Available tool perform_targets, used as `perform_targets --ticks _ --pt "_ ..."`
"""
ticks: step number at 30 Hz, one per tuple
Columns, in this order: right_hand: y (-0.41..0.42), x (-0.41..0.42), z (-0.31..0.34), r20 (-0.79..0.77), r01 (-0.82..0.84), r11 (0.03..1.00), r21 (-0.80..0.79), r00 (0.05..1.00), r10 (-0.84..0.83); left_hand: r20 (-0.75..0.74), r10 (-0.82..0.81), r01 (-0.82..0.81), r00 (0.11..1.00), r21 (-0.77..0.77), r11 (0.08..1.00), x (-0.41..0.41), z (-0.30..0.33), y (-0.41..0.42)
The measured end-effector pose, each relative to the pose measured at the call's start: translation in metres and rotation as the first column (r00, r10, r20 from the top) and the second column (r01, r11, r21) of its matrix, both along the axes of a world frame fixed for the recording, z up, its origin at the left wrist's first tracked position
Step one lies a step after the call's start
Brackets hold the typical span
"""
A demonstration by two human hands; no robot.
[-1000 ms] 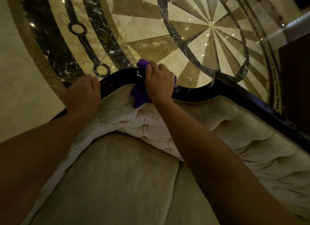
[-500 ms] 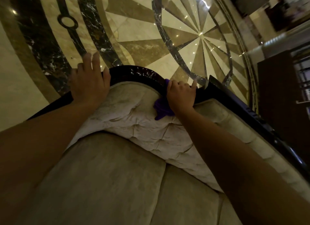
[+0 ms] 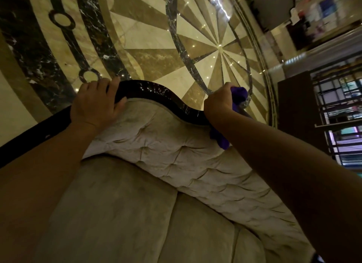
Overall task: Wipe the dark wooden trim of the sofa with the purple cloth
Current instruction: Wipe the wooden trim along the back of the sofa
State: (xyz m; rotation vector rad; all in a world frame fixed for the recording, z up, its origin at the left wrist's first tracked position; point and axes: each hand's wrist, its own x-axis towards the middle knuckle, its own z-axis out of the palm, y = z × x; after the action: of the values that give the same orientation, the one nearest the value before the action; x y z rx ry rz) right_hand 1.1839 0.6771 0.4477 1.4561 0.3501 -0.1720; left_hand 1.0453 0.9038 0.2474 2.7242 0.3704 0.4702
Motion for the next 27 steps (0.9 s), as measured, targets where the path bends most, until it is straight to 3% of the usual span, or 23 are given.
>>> perform_targets --ticks 4,6,7,9,11,14,17,20,24,26,27 --pt "-0.01 -0.007 -0.013 -0.003 -0.058 0.998 0.031 0.998 0.058 0.04 0.021 -0.02 0.999 -0.031 0.999 0.001 -0.004 0.001" --pt "-0.02 -0.011 -0.027 -0.06 -0.065 0.957 0.281 0.995 0.086 0.034 0.012 -0.011 0.999 -0.04 0.999 0.003 -0.004 0.001" --pt "-0.024 -0.012 -0.036 -0.068 -0.058 0.882 0.468 0.993 0.101 0.034 0.012 -0.011 0.999 -0.04 0.999 0.003 -0.005 0.0" --pt "-0.027 -0.014 -0.057 -0.063 -0.016 0.61 0.792 0.992 0.108 0.029 0.016 -0.015 0.999 -0.037 0.999 0.002 -0.004 0.0" --pt "-0.024 -0.016 -0.076 -0.068 0.035 0.311 0.95 0.993 0.096 0.014 0.018 -0.017 1.0 -0.039 0.999 0.002 -0.004 0.0" --pt "-0.007 -0.021 -0.096 -0.038 0.04 -0.088 0.995 0.999 0.027 0.007 0.006 -0.006 1.0 -0.058 0.998 0.002 -0.003 0.002" --pt "0.027 -0.023 -0.112 0.01 -0.049 -0.344 0.938 0.994 -0.113 -0.004 -0.01 0.009 1.0 -0.038 0.999 0.002 -0.002 0.001" --pt "0.053 -0.019 -0.116 0.019 -0.115 -0.384 0.916 0.969 -0.246 0.013 -0.015 0.016 1.0 -0.074 0.997 0.003 -0.002 0.002" --pt "0.074 -0.027 -0.121 0.055 -0.135 -0.426 0.894 0.979 -0.195 0.028 -0.041 0.045 0.999 -0.172 0.984 -0.002 0.002 0.004" --pt "0.092 -0.03 -0.123 0.08 -0.146 -0.432 0.89 0.983 -0.165 0.011 0.004 0.0 1.0 -0.342 0.94 0.001 0.007 0.006" --pt "0.099 -0.03 -0.123 0.082 -0.145 -0.417 0.897 0.983 -0.166 -0.01 0.065 -0.061 0.998 -0.489 0.87 0.003 0.012 0.008"
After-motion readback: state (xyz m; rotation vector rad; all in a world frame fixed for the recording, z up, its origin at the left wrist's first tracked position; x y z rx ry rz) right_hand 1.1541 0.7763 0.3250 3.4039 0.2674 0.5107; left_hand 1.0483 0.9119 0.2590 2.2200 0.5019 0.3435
